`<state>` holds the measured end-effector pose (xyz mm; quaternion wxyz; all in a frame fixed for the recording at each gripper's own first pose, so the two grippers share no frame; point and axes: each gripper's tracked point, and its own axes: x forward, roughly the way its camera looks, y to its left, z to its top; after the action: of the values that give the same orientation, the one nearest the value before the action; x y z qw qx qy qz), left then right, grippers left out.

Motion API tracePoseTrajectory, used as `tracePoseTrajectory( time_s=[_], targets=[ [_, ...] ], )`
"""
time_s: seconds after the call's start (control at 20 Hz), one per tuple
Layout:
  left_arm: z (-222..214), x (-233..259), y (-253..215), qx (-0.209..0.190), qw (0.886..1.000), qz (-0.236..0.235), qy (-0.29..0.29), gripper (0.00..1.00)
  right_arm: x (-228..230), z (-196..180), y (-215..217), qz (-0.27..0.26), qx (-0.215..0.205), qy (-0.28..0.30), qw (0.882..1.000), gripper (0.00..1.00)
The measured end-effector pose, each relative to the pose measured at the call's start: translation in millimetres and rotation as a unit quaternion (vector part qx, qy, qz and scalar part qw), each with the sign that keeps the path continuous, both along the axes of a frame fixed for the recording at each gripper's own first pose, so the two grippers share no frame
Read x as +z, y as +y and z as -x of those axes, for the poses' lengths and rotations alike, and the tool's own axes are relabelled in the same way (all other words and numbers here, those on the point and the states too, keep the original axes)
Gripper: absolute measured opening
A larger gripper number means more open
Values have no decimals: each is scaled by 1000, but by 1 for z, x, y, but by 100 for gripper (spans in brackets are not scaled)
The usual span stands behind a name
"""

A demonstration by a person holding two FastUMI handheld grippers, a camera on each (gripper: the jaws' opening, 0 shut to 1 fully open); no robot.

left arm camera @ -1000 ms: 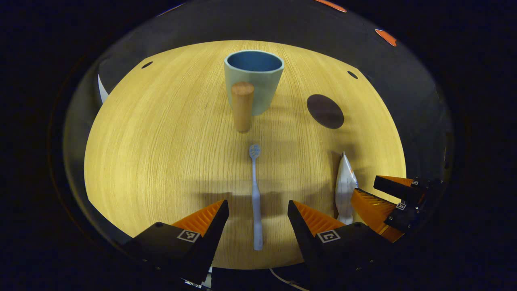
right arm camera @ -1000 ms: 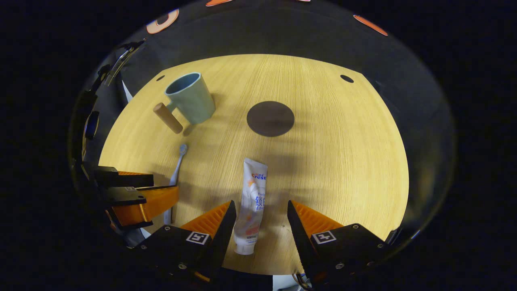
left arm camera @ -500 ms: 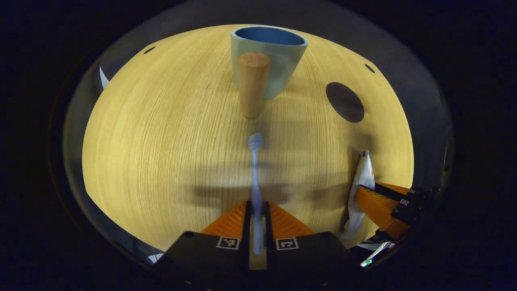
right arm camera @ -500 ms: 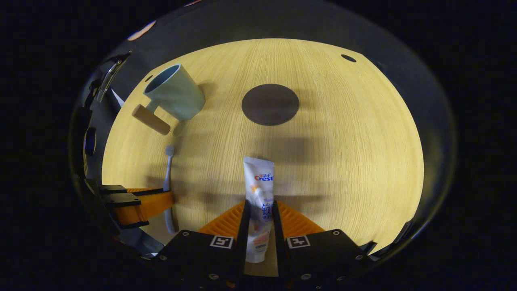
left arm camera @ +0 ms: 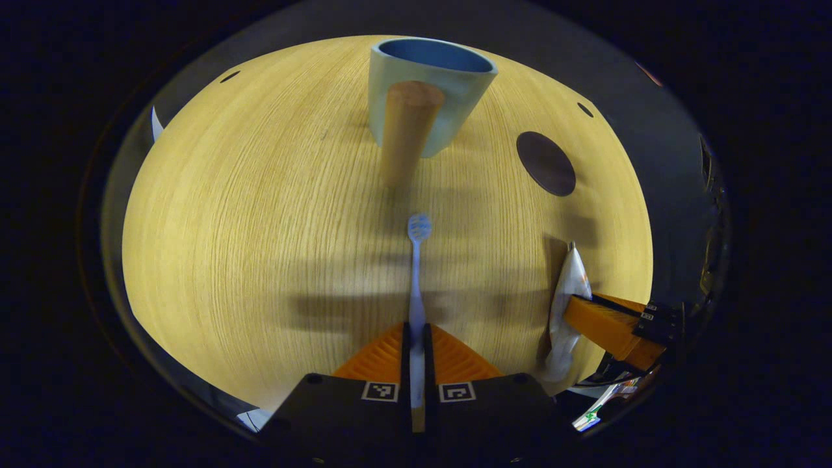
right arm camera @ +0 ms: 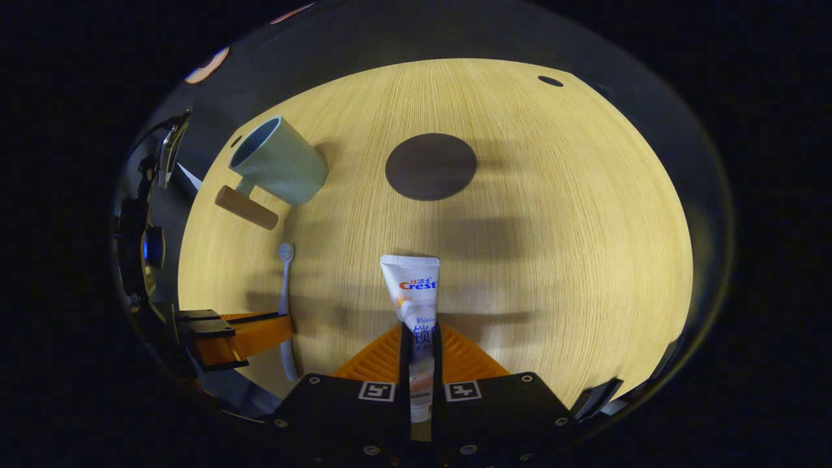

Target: Put the toothbrush and toothpaste on the desktop into the cup, then pick up the cup and place it on the coaster on the desktop.

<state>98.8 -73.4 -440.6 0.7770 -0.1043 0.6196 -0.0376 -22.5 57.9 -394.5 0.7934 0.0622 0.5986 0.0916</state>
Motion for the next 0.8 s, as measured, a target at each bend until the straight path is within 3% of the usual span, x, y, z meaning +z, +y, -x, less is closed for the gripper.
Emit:
tracePoseTrajectory(
  time_s=[0.5, 0.8],
  targets=[
    [-25, 25, -4, -18, 996, 17, -87, 7, 2, -4, -2, -28, 2, -29, 999, 12],
    [-50, 64, 8, -38, 980, 26, -194, 7, 24, -19, -10, -40, -8, -76, 996, 12]
  ],
)
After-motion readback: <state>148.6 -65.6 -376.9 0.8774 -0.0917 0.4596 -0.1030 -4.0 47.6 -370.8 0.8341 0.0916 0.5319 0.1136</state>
